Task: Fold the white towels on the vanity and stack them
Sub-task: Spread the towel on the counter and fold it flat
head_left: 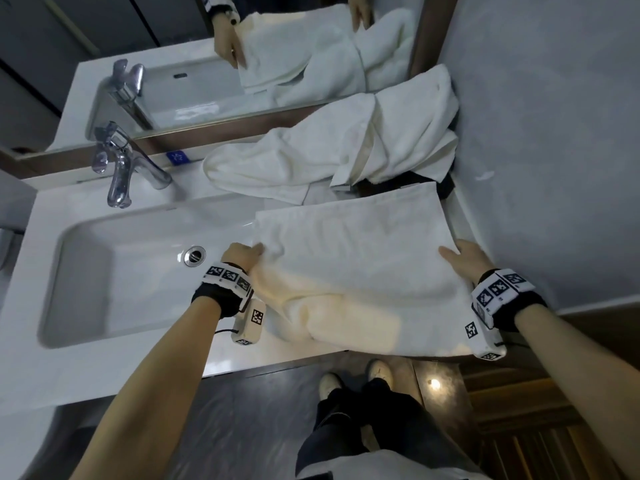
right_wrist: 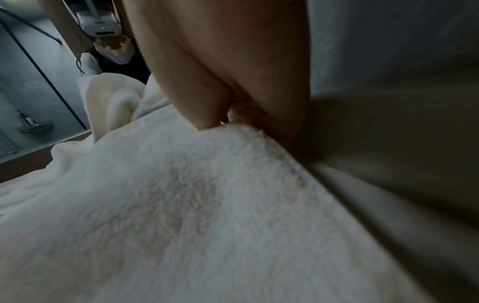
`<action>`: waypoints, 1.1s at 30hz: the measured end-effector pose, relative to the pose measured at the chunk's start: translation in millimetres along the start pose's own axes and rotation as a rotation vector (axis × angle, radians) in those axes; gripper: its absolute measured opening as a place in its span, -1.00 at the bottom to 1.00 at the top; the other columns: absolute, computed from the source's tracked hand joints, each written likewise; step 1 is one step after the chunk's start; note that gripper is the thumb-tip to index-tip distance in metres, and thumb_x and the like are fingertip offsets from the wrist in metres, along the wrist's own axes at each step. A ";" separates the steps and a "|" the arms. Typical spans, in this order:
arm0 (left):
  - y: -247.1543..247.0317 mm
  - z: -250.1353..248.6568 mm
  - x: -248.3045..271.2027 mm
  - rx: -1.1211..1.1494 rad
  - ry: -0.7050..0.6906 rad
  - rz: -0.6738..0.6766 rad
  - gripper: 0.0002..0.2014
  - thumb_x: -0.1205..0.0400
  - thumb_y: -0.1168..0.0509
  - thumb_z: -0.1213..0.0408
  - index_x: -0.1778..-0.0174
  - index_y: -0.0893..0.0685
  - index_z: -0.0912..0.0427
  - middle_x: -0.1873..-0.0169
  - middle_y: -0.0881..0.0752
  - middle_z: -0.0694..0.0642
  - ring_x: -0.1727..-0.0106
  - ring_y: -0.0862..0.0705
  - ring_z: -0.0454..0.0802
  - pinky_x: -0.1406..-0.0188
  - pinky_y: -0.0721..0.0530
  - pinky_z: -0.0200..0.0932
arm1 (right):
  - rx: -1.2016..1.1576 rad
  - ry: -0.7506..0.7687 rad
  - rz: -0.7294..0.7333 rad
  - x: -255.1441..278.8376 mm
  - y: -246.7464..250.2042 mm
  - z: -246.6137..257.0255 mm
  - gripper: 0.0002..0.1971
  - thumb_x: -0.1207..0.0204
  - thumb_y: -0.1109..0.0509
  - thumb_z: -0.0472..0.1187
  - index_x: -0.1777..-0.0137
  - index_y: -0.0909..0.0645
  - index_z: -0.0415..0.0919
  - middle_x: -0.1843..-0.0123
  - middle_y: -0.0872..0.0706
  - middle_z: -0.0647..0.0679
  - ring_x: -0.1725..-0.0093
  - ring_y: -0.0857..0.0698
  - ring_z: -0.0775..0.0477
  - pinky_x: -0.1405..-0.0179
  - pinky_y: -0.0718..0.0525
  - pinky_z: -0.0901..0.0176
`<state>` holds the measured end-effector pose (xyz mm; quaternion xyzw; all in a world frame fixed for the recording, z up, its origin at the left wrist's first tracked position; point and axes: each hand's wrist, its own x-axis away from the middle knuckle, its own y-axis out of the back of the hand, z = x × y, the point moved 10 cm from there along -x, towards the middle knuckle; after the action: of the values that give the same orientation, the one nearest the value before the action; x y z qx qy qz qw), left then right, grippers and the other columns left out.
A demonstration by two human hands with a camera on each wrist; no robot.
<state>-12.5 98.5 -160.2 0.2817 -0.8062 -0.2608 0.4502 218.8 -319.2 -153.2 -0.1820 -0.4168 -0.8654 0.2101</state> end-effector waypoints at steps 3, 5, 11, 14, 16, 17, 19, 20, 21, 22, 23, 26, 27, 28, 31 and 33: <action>1.2 -14.2 -6.1 0.070 -0.058 -0.018 -0.60 -0.62 -0.30 0.14 -0.28 -0.53 0.32 -0.17 -0.65 0.29 -0.22 -0.62 0.23 -0.20 -0.55 -0.01 | 0.011 -0.004 -0.055 -0.7 7.2 4.7 -0.57 -0.60 -0.34 -0.17 -0.38 -0.43 -0.39 -0.37 -0.58 -0.32 -0.32 -0.57 -0.30 -0.18 -0.47 0.10; 5.0 -26.4 -9.1 0.168 -0.091 -0.045 -0.52 -0.62 -0.33 0.24 -0.42 -0.42 0.35 -0.32 -0.59 0.33 -0.32 -0.60 0.23 -0.31 -0.55 0.01 | -0.071 0.031 -0.089 -5.2 11.9 15.9 -0.53 -0.55 -0.39 -0.21 -0.40 -0.38 -0.35 -0.38 -0.57 -0.30 -0.31 -0.59 -0.29 -0.27 -0.54 -0.01; 9.1 -52.4 -27.3 0.254 -0.206 -0.057 -0.68 -0.61 -0.33 0.32 -0.23 -0.59 0.42 -0.18 -0.67 0.33 -0.20 -0.63 0.17 -0.18 -0.56 -0.03 | -0.224 0.147 -0.106 -27.7 16.7 63.9 -0.50 -0.56 -0.39 -0.21 -0.44 -0.35 -0.31 -0.37 -0.58 -0.22 -0.31 -0.58 -0.19 -0.18 -0.53 0.08; 4.8 -60.4 -31.4 0.313 -0.267 0.003 -0.88 -0.62 -0.32 0.31 0.01 -0.65 0.28 0.08 -0.67 0.27 0.02 -0.60 0.07 -0.04 -0.55 -0.04 | -0.257 0.077 -0.158 -44.0 20.8 62.3 -0.56 -0.55 -0.39 -0.08 -0.32 -0.47 -0.34 -0.26 -0.65 -0.27 -0.18 -0.64 -0.20 -0.03 -0.49 0.17; 4.5 -59.4 -35.6 0.344 -0.257 0.005 -0.86 -0.63 -0.30 0.27 0.21 -0.56 0.21 0.24 -0.59 0.19 0.12 -0.54 0.05 0.08 -0.52 -0.06 | -0.244 0.063 -0.128 -51.6 15.6 60.6 -0.63 -0.60 -0.33 -0.08 -0.20 -0.56 -0.40 -0.18 -0.70 -0.38 -0.13 -0.67 -0.30 -0.01 -0.53 0.13; 4.0 -57.2 -36.7 0.358 -0.236 0.001 -0.82 -0.64 -0.27 0.24 0.26 -0.49 0.18 0.30 -0.53 0.13 0.14 -0.49 0.04 0.13 -0.50 -0.07 | -0.240 0.059 -0.091 -54.1 9.9 58.4 -0.63 -0.63 -0.29 -0.11 -0.21 -0.57 -0.45 -0.19 -0.69 -0.42 -0.17 -0.67 -0.36 -0.07 -0.57 0.06; 0.5 -53.2 -38.0 0.391 -0.202 0.011 -0.81 -0.66 -0.22 0.20 0.21 -0.41 0.19 0.30 -0.43 0.07 0.14 -0.43 0.02 0.14 -0.45 -0.08 | -0.194 0.029 -0.037 -54.6 0.7 49.8 -0.61 -0.67 -0.20 -0.16 -0.34 -0.51 -0.46 -0.34 -0.60 -0.43 -0.34 -0.57 -0.40 -0.32 -0.52 -0.11; -2.8 -51.4 -37.8 0.409 -0.193 0.029 -0.82 -0.67 -0.21 0.20 0.15 -0.41 0.21 0.29 -0.42 0.08 0.15 -0.42 0.02 0.13 -0.43 -0.07 | -0.152 0.002 -0.036 -53.6 -0.2 43.3 -0.57 -0.69 -0.17 -0.15 -0.44 -0.43 -0.43 -0.45 -0.51 -0.38 -0.44 -0.49 -0.37 -0.42 -0.43 -0.11; -5.4 -50.5 -37.3 0.413 -0.194 0.048 -0.83 -0.67 -0.19 0.20 0.13 -0.40 0.20 0.30 -0.41 0.09 0.19 -0.42 0.01 0.17 -0.42 -0.07 | -0.116 -0.027 -0.046 -52.9 0.6 36.9 -0.52 -0.70 -0.14 -0.14 -0.52 -0.32 -0.40 -0.54 -0.41 -0.34 -0.52 -0.40 -0.33 -0.49 -0.34 -0.07; -7.5 -50.3 -36.0 0.401 -0.207 0.062 -0.83 -0.68 -0.18 0.21 0.17 -0.38 0.19 0.34 -0.39 0.07 0.25 -0.40 0.01 0.24 -0.39 -0.10 | -0.092 -0.050 -0.056 -52.6 2.3 31.5 -0.49 -0.71 -0.12 -0.12 -0.57 -0.24 -0.38 -0.59 -0.34 -0.30 -0.57 -0.34 -0.30 -0.51 -0.28 -0.02; -9.0 -50.4 -35.1 0.376 -0.226 0.065 -0.80 -0.68 -0.17 0.22 0.23 -0.36 0.16 0.37 -0.37 0.06 0.30 -0.36 0.00 0.32 -0.35 -0.14 | -0.076 -0.061 -0.065 -53.1 3.2 29.0 -0.48 -0.71 -0.10 -0.12 -0.59 -0.20 -0.36 -0.61 -0.30 -0.30 -0.58 -0.32 -0.28 -0.52 -0.26 0.01; -11.4 -43.5 -33.0 0.271 -0.206 -0.002 -0.80 -0.65 -0.14 0.13 0.18 -0.38 0.18 0.32 -0.44 0.11 0.23 -0.40 0.03 0.30 -0.36 -0.10 | -0.071 -0.059 -0.078 -57.0 4.8 35.4 -0.51 -0.73 -0.06 -0.14 -0.59 -0.20 -0.33 -0.61 -0.30 -0.29 -0.57 -0.33 -0.29 -0.51 -0.26 0.01; -11.1 -39.2 -32.1 0.226 -0.179 -0.048 -0.79 -0.63 -0.13 0.09 0.09 -0.40 0.19 0.24 -0.50 0.16 0.17 -0.45 0.07 0.22 -0.38 -0.09 | -0.079 -0.056 -0.083 -58.6 4.4 39.3 -0.53 -0.73 -0.06 -0.14 -0.57 -0.24 -0.32 -0.60 -0.33 -0.29 -0.55 -0.35 -0.30 -0.50 -0.28 -0.01; -11.4 -34.7 -30.7 0.195 -0.151 -0.085 -0.78 -0.64 -0.11 0.07 0.00 -0.41 0.17 0.16 -0.54 0.20 0.12 -0.48 0.12 0.15 -0.38 -0.10 | -0.082 -0.052 -0.095 -60.0 4.4 42.6 -0.56 -0.72 -0.06 -0.15 -0.54 -0.30 -0.33 -0.56 -0.39 -0.31 -0.52 -0.39 -0.32 -0.47 -0.32 -0.03; -11.5 -25.8 -28.1 0.149 -0.086 -0.129 -0.63 -0.68 -0.10 0.05 -0.30 -0.46 0.20 0.00 -0.60 0.27 -0.07 -0.59 0.27 0.08 -0.37 -0.11 | -0.094 -0.045 -0.136 -60.0 7.7 45.6 -0.61 -0.70 -0.11 -0.18 -0.41 -0.44 -0.40 -0.40 -0.56 -0.36 -0.37 -0.53 -0.36 -0.34 -0.44 -0.03; -9.4 -23.4 -29.2 0.094 -0.073 -0.129 -0.59 -0.70 -0.06 0.02 -0.15 -0.54 0.34 -0.01 -0.62 0.31 -0.16 -0.60 0.29 0.05 -0.35 -0.12 | -0.109 -0.022 -0.144 -54.5 10.3 43.4 -0.65 -0.68 -0.14 -0.19 -0.24 -0.54 -0.48 -0.18 -0.65 -0.38 -0.21 -0.61 -0.33 -0.18 -0.50 -0.02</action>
<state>22.7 108.1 -172.7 0.3443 -0.8135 -0.2613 0.3891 276.3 -278.8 -147.8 -0.1721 -0.3835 -0.8977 0.1324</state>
